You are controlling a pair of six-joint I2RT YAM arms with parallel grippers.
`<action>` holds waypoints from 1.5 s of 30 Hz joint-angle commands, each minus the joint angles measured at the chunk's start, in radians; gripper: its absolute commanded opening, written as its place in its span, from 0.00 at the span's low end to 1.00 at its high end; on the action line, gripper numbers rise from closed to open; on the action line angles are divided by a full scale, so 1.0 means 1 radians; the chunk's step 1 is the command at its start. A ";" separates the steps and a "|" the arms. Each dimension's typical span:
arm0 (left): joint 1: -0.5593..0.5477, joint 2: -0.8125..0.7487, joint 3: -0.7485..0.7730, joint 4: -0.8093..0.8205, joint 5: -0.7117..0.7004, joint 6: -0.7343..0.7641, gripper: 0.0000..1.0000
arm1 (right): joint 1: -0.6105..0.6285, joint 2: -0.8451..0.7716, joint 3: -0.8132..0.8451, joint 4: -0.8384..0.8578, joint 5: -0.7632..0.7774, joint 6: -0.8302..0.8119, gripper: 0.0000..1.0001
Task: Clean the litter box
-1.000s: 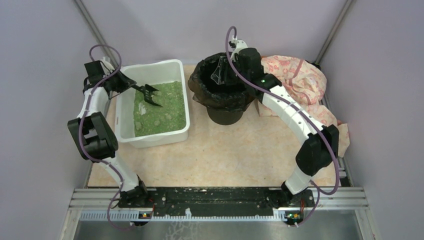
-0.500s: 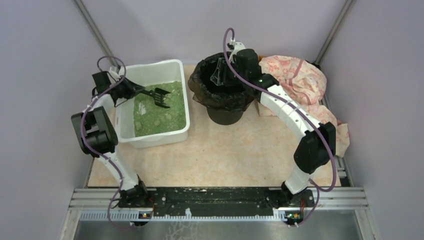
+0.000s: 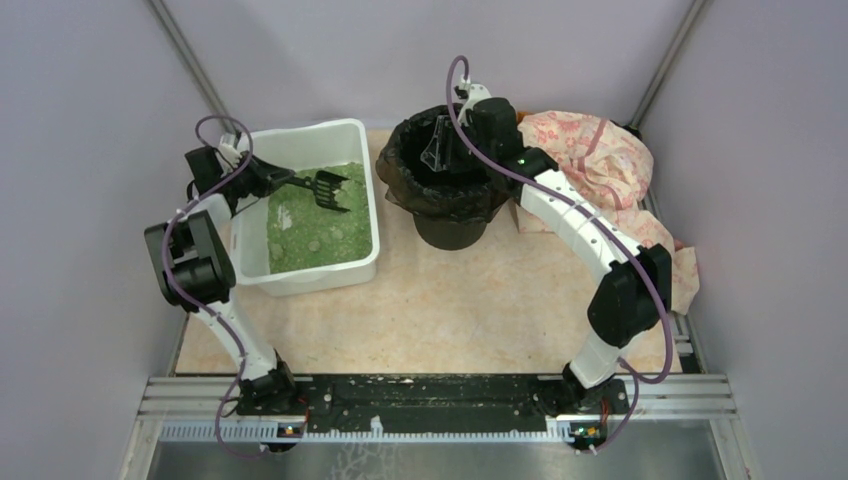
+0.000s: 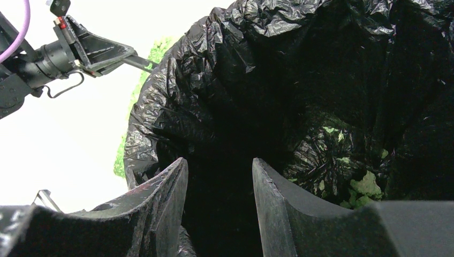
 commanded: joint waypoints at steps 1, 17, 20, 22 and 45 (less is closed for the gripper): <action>0.027 -0.043 -0.009 0.037 0.075 -0.038 0.00 | -0.007 -0.016 0.048 0.033 -0.001 -0.005 0.48; 0.095 -0.145 -0.108 0.212 0.124 -0.207 0.00 | -0.007 0.005 0.093 0.028 -0.015 -0.007 0.48; 0.096 -0.161 -0.134 0.299 0.127 -0.340 0.00 | -0.007 0.012 0.107 0.024 -0.020 -0.005 0.48; 0.101 -0.182 -0.142 0.300 0.088 -0.355 0.00 | -0.008 0.017 0.109 0.026 -0.025 -0.002 0.48; 0.232 -0.201 -0.257 0.397 0.143 -0.469 0.00 | -0.007 0.056 0.140 0.035 -0.057 0.017 0.48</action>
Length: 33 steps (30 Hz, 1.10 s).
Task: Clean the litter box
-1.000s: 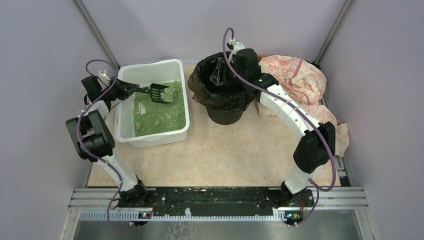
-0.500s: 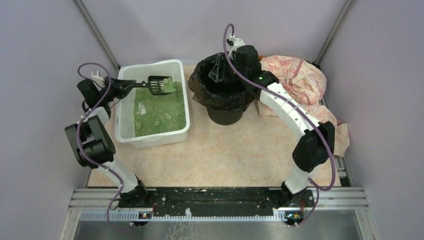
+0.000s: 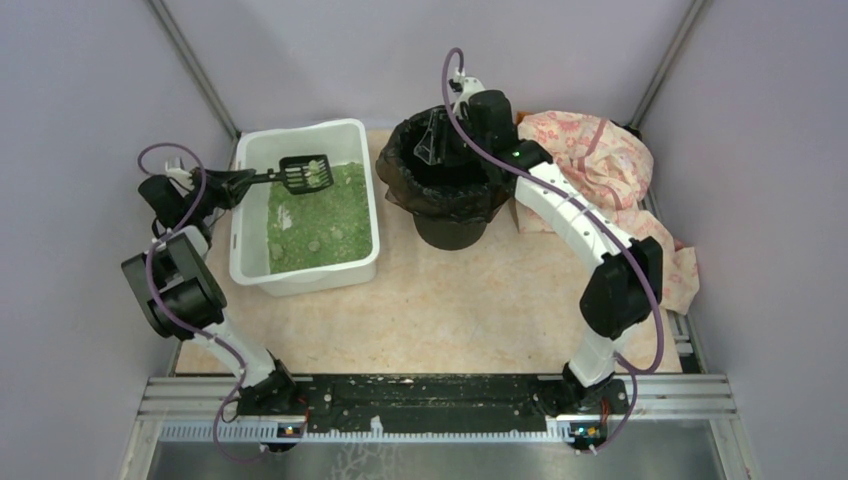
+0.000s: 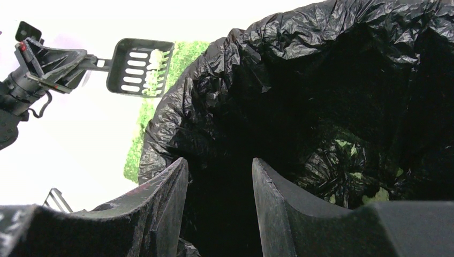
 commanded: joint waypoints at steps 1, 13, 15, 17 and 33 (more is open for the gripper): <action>-0.006 -0.018 0.017 -0.029 0.034 0.048 0.00 | -0.007 -0.003 0.055 0.047 -0.013 0.010 0.48; -0.005 -0.046 -0.019 -0.020 -0.009 0.077 0.00 | -0.007 0.004 0.058 0.030 -0.020 0.005 0.48; 0.042 -0.021 -0.004 -0.002 0.050 0.038 0.00 | -0.007 -0.011 0.047 0.039 -0.011 0.006 0.48; 0.006 -0.018 -0.011 0.070 0.062 0.005 0.00 | -0.007 -0.017 0.025 0.043 -0.004 0.002 0.48; -0.002 -0.045 -0.046 0.051 0.016 0.021 0.00 | -0.007 -0.051 -0.026 0.015 0.013 -0.009 0.48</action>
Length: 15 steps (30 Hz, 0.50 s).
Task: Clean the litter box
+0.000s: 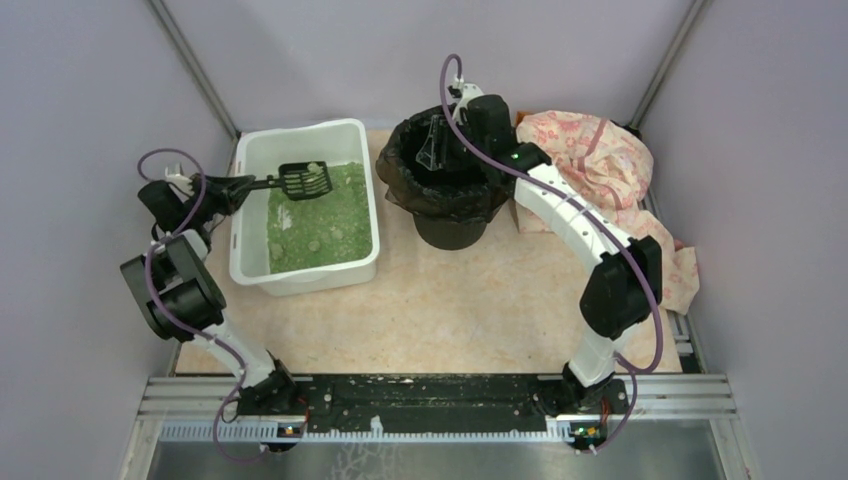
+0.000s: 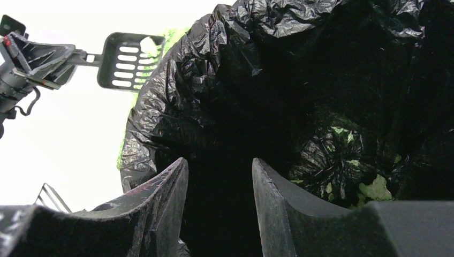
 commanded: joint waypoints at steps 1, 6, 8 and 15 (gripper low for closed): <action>0.028 -0.039 -0.023 0.082 0.007 -0.035 0.00 | -0.006 -0.059 -0.008 0.031 0.002 -0.002 0.48; 0.050 -0.028 -0.046 0.187 0.027 -0.114 0.00 | -0.005 -0.077 -0.027 0.035 0.011 0.000 0.48; 0.050 -0.026 -0.047 0.211 0.026 -0.146 0.00 | -0.005 -0.076 -0.025 0.037 0.010 -0.002 0.48; 0.045 -0.040 -0.028 0.327 0.002 -0.281 0.00 | -0.005 -0.077 -0.025 0.046 0.009 0.006 0.48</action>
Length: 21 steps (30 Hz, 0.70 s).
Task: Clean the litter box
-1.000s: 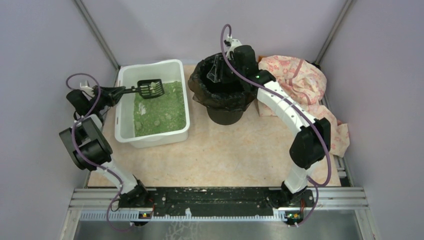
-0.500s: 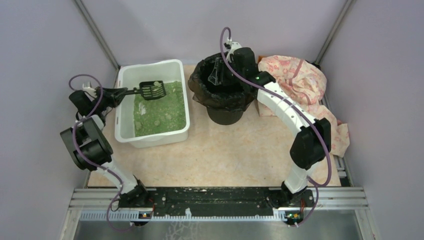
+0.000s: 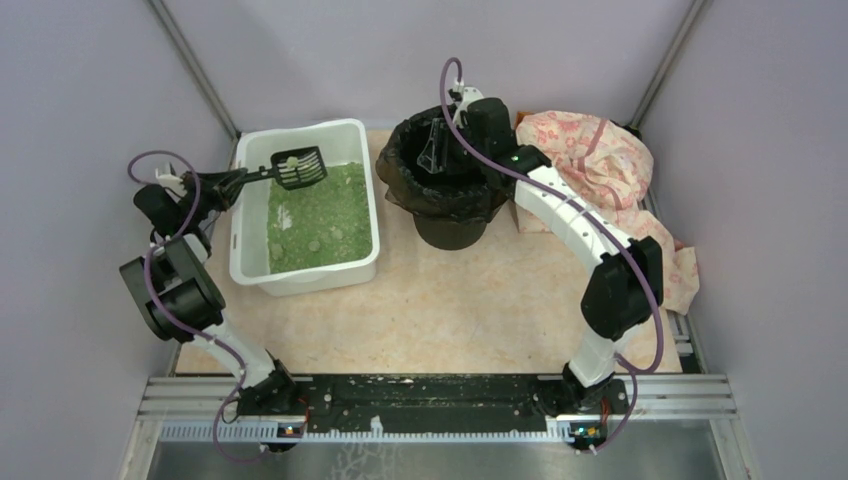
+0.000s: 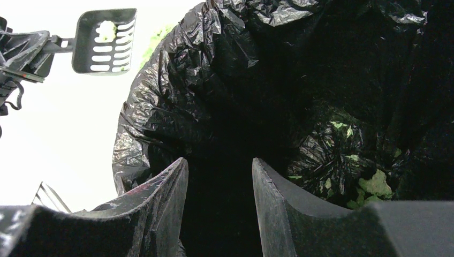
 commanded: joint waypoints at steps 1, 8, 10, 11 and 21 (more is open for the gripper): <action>-0.011 -0.050 0.028 0.094 -0.011 -0.085 0.00 | -0.005 -0.071 0.005 0.043 0.006 0.006 0.48; -0.103 -0.096 0.131 -0.111 -0.105 -0.090 0.00 | -0.005 -0.104 0.024 0.072 0.028 0.018 0.47; -0.130 -0.096 0.181 -0.148 -0.123 -0.101 0.00 | -0.005 -0.107 0.059 0.058 0.038 0.016 0.47; -0.151 -0.098 0.200 -0.165 -0.143 -0.108 0.00 | -0.005 -0.106 0.082 0.047 0.038 0.011 0.47; -0.325 -0.083 0.411 -0.273 -0.232 -0.111 0.00 | -0.005 -0.119 0.156 -0.010 0.057 -0.042 0.47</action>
